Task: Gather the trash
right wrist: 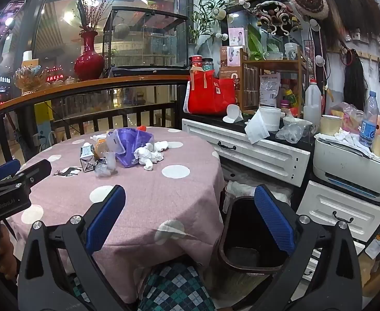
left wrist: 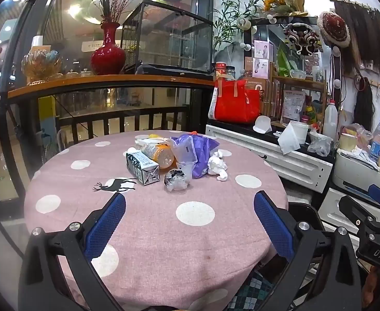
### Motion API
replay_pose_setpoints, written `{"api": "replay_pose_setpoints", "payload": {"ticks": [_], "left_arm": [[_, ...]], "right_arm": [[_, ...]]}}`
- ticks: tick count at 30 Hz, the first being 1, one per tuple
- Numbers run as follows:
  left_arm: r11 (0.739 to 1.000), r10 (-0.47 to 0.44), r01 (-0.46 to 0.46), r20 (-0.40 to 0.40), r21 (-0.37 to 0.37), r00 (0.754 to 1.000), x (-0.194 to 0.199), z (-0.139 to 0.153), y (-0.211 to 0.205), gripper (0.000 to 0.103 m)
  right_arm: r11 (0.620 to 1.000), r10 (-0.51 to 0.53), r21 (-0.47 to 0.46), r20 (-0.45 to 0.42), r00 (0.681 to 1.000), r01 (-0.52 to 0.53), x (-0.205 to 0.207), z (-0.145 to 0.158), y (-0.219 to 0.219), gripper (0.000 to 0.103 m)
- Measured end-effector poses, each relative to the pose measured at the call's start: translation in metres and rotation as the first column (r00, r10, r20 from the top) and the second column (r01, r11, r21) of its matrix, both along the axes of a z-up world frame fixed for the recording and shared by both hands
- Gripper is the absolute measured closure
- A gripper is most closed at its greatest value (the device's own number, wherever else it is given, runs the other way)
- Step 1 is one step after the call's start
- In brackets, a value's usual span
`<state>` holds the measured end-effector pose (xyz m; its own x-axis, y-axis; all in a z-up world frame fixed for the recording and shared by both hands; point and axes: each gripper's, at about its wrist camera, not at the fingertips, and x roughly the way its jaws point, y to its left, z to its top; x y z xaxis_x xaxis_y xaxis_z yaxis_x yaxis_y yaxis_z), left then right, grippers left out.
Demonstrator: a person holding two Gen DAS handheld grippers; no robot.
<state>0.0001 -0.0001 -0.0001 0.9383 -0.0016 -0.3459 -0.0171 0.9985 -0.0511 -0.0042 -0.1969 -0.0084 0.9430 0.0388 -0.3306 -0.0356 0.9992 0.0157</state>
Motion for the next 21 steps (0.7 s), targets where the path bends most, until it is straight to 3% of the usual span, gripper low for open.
{"api": "replay_pose_setpoints", "payload": {"ticks": [21], "left_arm": [[1.000,0.003,-0.003,0.004,0.008,1.000,-0.0003,-0.0014,0.0008,0.006]], "right_arm": [[1.000,0.000,0.008,-0.005,1.000,0.000,0.0005,0.0010,-0.0036,0.005]]}}
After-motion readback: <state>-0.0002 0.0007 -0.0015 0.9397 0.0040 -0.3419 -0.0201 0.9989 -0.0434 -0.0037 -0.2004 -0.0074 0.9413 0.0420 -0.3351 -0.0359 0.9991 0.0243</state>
